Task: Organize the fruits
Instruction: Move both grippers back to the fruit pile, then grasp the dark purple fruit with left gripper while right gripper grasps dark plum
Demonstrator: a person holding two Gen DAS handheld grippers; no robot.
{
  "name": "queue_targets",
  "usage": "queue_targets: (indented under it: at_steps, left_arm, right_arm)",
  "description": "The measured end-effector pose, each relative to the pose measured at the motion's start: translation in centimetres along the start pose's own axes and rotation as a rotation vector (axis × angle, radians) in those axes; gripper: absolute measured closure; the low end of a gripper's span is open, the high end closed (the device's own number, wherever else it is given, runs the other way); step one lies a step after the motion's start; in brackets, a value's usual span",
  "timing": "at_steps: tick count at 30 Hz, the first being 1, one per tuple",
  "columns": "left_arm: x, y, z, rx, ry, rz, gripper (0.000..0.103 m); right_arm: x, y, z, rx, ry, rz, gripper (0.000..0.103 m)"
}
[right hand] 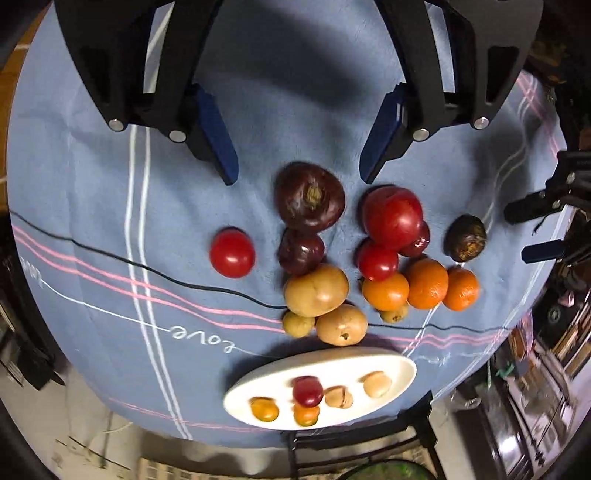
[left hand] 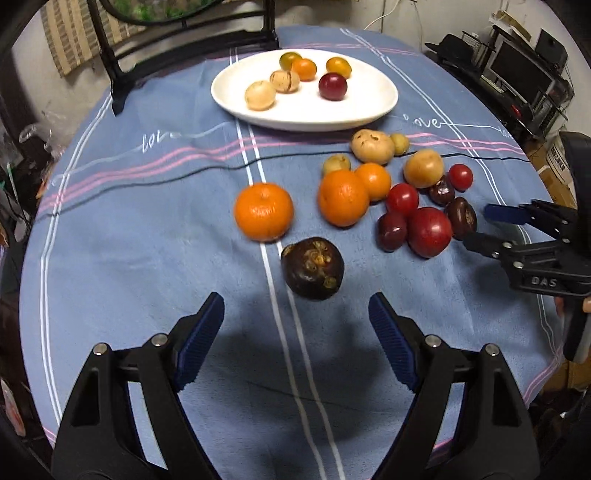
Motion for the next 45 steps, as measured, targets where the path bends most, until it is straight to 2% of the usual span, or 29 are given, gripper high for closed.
queue_targets:
  at_steps: [1, 2, 3, 5, 8, 14, 15, 16, 17, 19, 27, 37, 45]
  left_arm:
    - [-0.2, 0.1, 0.3, -0.004, 0.003, -0.009, 0.021]
    - [-0.3, 0.0, 0.6, -0.012, 0.007, -0.019, 0.021]
    - [-0.3, -0.1, 0.9, -0.015, 0.006, -0.028, 0.021]
    - [-0.2, -0.4, 1.6, -0.024, 0.006, -0.037, 0.021]
    - [0.1, -1.0, 2.4, -0.027, 0.007, -0.046, 0.021]
    - [1.1, -2.0, 4.1, -0.028, -0.008, -0.041, 0.022]
    - [1.2, -2.0, 4.5, -0.036, -0.013, -0.042, 0.026]
    - [1.2, -2.1, 4.7, -0.042, -0.015, -0.043, 0.04]
    - [1.2, -2.0, 5.2, -0.063, -0.011, -0.047, 0.048]
    - [1.3, -2.0, 5.3, -0.065, -0.006, -0.045, 0.056]
    - [1.1, -1.5, 4.1, -0.053, -0.004, -0.031, 0.057]
    - [3.0, -0.9, 1.9, -0.027, 0.023, 0.009, 0.057]
    - [5.3, -2.3, -0.7, 0.045, 0.012, 0.064, 0.057]
  right_arm:
    - [0.0, 0.0, 0.4, -0.006, 0.002, -0.012, 0.04]
    - [-0.1, -0.2, 0.9, -0.02, 0.008, -0.032, 0.049]
    - [-0.2, -0.4, 1.4, -0.036, 0.006, -0.051, 0.05]
    - [-0.3, -0.5, 1.7, -0.043, 0.003, -0.073, 0.062]
    - [0.1, -0.7, 0.9, -0.027, -0.039, -0.041, 0.062]
    - [0.6, 0.0, -0.2, -0.025, -0.054, -0.004, 0.062]
    - [0.6, 0.1, -0.2, -0.025, -0.057, 0.002, 0.062]
    - [0.6, 0.3, -0.3, -0.026, -0.062, 0.009, 0.062]
    - [0.5, 0.4, -0.3, -0.027, -0.066, 0.015, 0.062]
    - [0.4, 0.4, -0.4, -0.024, -0.066, 0.019, 0.062]
    - [-0.4, 0.8, -0.7, -0.021, -0.08, 0.023, 0.062]
    - [-2.3, 1.6, -1.6, -0.016, -0.126, 0.036, 0.062]
    - [-4.7, 0.1, -4.0, 0.069, -0.163, 0.014, 0.061]
Point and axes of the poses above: each gripper's, at about its wrist camera, not at the fingertips, and z roughly the way its jaws point, x to its right, y to its underside, the point moved 4 cm from there along z, roughly the way its jaws point, and after that the axes turned 13 degrees about -z, right-handed, at the moved point
